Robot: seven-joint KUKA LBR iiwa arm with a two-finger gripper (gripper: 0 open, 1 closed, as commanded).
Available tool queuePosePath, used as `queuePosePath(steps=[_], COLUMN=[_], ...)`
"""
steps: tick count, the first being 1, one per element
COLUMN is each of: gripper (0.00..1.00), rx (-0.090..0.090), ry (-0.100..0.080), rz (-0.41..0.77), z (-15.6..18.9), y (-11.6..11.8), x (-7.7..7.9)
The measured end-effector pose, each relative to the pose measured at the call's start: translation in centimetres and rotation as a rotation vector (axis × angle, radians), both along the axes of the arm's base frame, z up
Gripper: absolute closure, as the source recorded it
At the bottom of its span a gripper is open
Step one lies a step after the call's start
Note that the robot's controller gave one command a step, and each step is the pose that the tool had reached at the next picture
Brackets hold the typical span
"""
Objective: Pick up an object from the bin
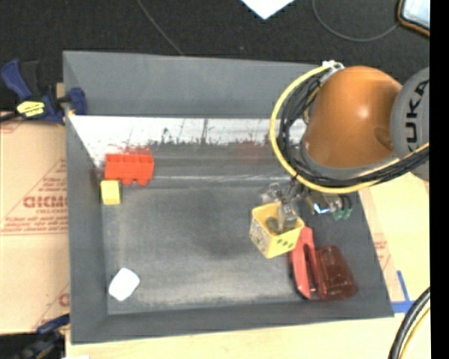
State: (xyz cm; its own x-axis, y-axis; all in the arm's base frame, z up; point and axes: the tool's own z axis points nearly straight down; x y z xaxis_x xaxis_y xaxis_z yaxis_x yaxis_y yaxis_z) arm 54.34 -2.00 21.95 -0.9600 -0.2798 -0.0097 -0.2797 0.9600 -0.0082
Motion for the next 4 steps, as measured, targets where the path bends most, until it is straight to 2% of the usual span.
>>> queuePosePath(steps=[1,2,3,4], gripper=[1.0,1.0,1.0,1.0], rx=[-0.004,-0.004,-0.004,-0.005], ry=[0.012,0.002,-0.002,-0.001], rz=[-0.063,0.041,0.092,0.163], z=[-5.1,-4.9,-6.7,-6.5], y=[-7.2,-6.7,-6.9,-6.7], x=[-4.5,-3.6,-1.5,-5.9])
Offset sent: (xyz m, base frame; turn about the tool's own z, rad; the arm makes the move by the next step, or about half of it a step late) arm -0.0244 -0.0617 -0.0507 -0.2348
